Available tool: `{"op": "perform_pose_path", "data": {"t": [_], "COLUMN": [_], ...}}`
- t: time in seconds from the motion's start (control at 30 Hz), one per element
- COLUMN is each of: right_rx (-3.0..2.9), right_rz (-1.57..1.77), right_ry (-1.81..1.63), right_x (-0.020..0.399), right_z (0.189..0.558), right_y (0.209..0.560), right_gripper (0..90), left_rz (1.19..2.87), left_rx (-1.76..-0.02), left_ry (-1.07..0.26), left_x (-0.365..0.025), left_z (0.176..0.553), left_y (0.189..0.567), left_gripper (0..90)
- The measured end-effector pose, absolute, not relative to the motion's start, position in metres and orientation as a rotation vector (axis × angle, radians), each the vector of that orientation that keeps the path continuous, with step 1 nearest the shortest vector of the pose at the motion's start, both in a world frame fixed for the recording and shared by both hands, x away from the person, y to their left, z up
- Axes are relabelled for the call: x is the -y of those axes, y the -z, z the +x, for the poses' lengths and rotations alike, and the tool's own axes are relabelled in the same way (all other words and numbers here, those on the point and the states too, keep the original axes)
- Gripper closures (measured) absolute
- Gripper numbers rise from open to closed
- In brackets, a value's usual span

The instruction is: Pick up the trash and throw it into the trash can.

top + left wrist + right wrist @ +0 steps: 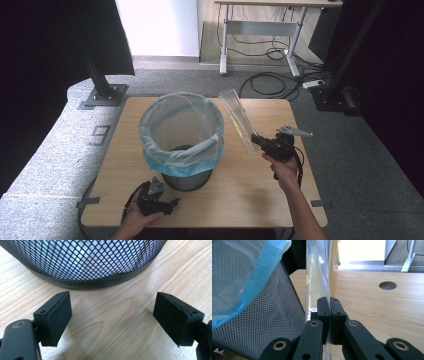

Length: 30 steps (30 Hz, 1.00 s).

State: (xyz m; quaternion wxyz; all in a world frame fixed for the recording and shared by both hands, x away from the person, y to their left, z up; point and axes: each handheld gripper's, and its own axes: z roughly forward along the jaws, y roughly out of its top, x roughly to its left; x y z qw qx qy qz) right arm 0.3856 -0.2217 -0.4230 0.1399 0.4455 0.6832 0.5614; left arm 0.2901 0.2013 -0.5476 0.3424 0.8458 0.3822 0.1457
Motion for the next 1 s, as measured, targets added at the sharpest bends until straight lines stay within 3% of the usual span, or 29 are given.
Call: {"op": "perform_pose_path", "data": {"t": [1.0], "right_rx": [-1.847], "right_rz": [1.209], "right_ry": [-1.705], "right_x": [0.223], "right_z": [0.369], "right_y": [0.391], "right_gripper": [88.4], "left_rz": [2.198], "left_rx": [-0.994], "left_ry": [-0.379], "left_x": [-0.201], "left_z": [0.290], "left_y": [0.548], "left_gripper": [15.3]}}
